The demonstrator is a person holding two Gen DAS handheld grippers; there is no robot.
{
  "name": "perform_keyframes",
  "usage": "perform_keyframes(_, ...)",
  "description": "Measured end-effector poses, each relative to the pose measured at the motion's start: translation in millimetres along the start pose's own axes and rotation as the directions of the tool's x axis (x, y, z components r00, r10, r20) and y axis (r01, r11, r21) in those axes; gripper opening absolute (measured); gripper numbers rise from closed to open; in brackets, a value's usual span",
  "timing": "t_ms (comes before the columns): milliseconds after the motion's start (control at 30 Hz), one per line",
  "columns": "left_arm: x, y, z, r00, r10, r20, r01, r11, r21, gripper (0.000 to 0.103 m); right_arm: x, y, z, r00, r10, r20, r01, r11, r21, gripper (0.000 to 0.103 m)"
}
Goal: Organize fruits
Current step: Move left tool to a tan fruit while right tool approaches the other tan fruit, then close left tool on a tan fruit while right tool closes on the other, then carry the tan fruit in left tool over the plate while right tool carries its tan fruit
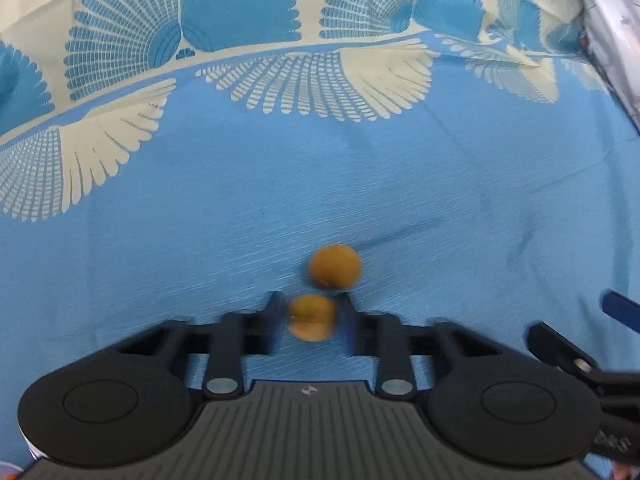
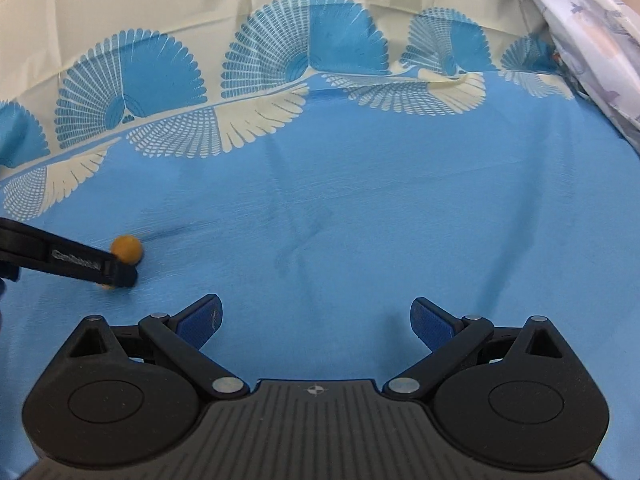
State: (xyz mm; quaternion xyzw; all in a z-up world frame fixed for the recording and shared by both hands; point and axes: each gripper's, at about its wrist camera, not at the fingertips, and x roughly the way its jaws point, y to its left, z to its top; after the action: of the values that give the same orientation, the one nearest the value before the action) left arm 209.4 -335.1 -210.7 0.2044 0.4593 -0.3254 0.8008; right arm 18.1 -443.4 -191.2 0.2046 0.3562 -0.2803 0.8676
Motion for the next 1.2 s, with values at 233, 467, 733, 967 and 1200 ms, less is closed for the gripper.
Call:
perform_keyframes(233,-10,42,-20,0.999,0.05,-0.005,-0.051,0.998,-0.037,0.029,23,38,6,0.994,0.108,0.029,-0.104,0.988,-0.118,0.1)
perform_keyframes(467,-18,72,-34,0.997,0.078,-0.017,-0.079,0.996,-0.044,0.029,43,98,7,0.976,0.218,-0.001,-0.21,0.936,-0.282,0.1)
perform_keyframes(733,-18,90,-39,0.995,0.093,-0.019,-0.094,0.993,-0.074,0.029,48,142,-5,0.963,0.268,0.015,-0.241,0.887,-0.395,0.099)
perform_keyframes(967,-22,105,-42,0.996,0.081,-0.033,-0.085,0.99,-0.113,0.029,49,161,0,0.937,0.347,0.033,-0.292,0.834,-0.469,0.026)
perform_keyframes(1200,-59,91,-49,0.999,0.045,0.001,-0.045,0.991,-0.129,0.029,16,130,-4,0.955,0.292,0.047,-0.261,0.907,-0.329,0.026)
